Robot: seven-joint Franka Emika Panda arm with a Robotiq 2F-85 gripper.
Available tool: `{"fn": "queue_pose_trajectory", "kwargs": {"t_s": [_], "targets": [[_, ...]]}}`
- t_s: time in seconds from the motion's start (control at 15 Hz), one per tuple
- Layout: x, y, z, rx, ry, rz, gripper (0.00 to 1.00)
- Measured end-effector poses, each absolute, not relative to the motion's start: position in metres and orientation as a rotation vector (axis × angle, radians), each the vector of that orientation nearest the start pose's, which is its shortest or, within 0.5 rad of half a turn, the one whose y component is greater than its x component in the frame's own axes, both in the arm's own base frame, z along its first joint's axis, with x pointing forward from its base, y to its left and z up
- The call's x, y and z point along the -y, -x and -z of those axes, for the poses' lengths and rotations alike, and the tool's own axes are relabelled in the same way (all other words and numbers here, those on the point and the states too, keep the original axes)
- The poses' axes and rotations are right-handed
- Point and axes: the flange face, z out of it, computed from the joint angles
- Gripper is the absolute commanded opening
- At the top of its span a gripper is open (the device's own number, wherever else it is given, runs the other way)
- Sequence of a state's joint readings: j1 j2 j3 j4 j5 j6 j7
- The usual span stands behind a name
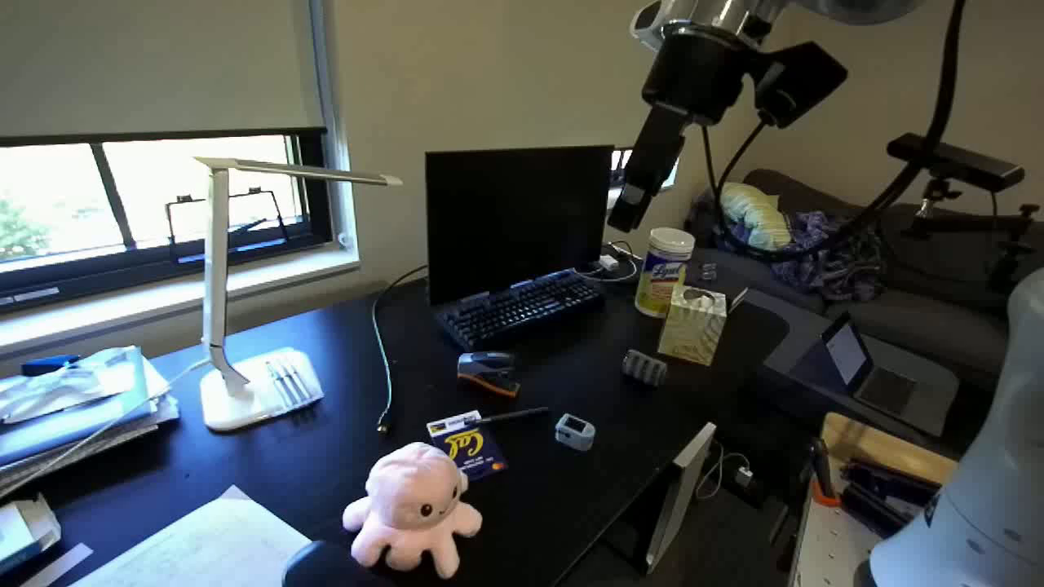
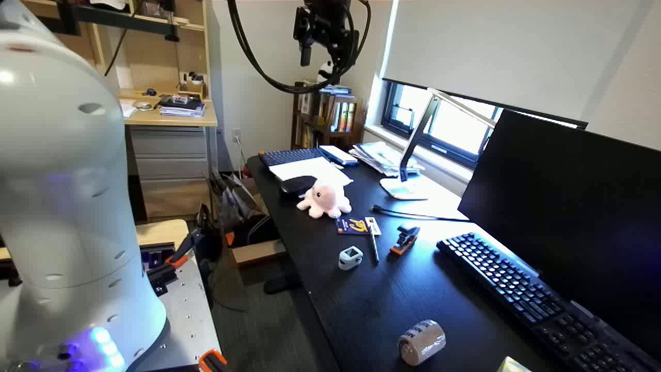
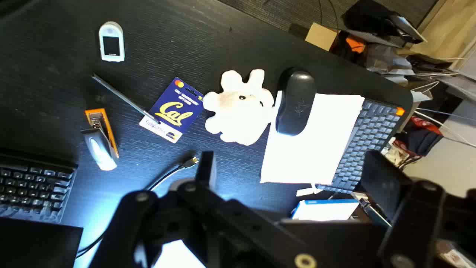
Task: Move the stapler to the right
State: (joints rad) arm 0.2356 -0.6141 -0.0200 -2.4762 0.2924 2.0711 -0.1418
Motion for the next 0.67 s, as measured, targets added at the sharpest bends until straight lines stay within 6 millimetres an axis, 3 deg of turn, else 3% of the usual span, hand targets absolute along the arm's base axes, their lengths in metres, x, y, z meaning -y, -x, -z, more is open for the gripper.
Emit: {"fn": "queue_pose_trajectory", "kwargs": {"t_s": [0.4,0.67], "targets": [[-0.094,-0.375,-0.522,0.339,2.821,0.279,1.0],[-0.083,-0.397,-0.511,0.271,2.836,0.359,1.0]]}}
